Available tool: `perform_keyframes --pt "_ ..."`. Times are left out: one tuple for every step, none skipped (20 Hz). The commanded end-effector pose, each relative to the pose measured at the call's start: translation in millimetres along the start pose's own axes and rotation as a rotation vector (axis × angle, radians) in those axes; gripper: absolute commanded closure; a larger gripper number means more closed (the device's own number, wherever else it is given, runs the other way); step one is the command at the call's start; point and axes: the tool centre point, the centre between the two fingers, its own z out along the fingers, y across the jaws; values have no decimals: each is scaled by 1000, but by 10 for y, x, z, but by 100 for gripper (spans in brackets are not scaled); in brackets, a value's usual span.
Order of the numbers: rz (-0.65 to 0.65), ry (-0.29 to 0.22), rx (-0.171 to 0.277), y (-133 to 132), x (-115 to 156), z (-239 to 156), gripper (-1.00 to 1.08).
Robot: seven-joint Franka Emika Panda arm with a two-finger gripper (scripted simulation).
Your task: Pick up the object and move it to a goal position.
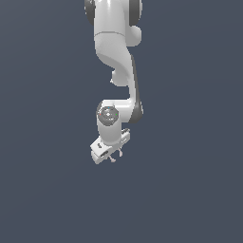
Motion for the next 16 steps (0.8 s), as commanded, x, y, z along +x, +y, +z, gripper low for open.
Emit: perform_keyframes --pt "0 0 0 2 4 3 108" --pt "0 0 0 2 4 3 108" --pt "0 0 0 2 4 3 108" --pt "0 0 0 2 4 3 108" --pt "0 0 0 2 4 3 108" --pt "0 0 0 2 4 3 108" --pt "0 0 0 2 4 3 108" --pt "0 0 0 2 4 3 108" --pt "0 0 0 2 3 2 108" --pt "0 1 -1 2 6 -2 108" --pt "1 2 -2 2 12 -13 108" --pt "3 4 -5 1 23 -30 108" --pt "6 7 -8 0 39 -53 108" --pt "9 11 -13 -1 59 -83 108" --pt "13 15 -18 -3 83 -120 108" --pt "18 20 -24 -5 111 -163 108"
